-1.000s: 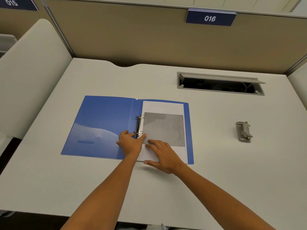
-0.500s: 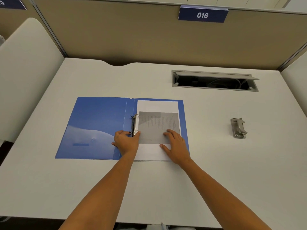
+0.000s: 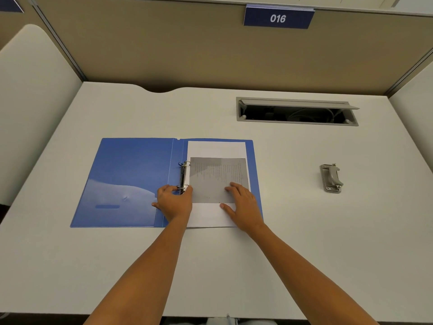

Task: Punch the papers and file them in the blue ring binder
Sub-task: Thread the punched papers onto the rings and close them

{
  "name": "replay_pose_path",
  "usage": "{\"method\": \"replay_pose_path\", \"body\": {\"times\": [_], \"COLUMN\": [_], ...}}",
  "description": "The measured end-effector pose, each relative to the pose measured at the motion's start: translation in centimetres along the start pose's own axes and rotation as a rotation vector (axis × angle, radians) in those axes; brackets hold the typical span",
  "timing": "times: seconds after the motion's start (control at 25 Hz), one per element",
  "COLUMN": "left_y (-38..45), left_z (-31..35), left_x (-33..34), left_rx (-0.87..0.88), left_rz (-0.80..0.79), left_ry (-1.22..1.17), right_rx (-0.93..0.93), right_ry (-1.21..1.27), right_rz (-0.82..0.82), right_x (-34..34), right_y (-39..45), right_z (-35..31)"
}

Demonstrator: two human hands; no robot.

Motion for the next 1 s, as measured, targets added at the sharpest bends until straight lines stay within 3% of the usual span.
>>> {"method": "replay_pose_path", "body": {"times": [0.2,0.36,0.48,1.0], "left_y": [0.1,0.2,0.2,-0.4], "left_z": [0.3,0.7,0.4,0.0], "left_x": [-0.2,-0.3,-0.1,0.6], "left_rx": [0.011,0.055,0.053,0.082], "left_rz": [0.005,-0.017,-0.026,-0.007], "left_ry": [0.009,0.066,0.087,0.091], "right_rx": [0.004,0.196,0.296,0.304], "right_ry": [0.013,0.093,0.109,0.077], "right_rz": [0.02,0.167,0.178,0.143], "right_x": [-0.2,-0.2,0.8,0.8], "right_y": [0.0,-1.4,-2.9,-3.0], "right_z": [-0.1,0.7,0.8,1.0]}}
Point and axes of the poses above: each hand's wrist, its own y-axis towards the middle knuckle, its own x-axis out of the palm, z = x × y, the point moved 7 cm from there along y, towards the middle knuckle, and after that the axes turned 4 degrees about y, right-handed, at the moved point
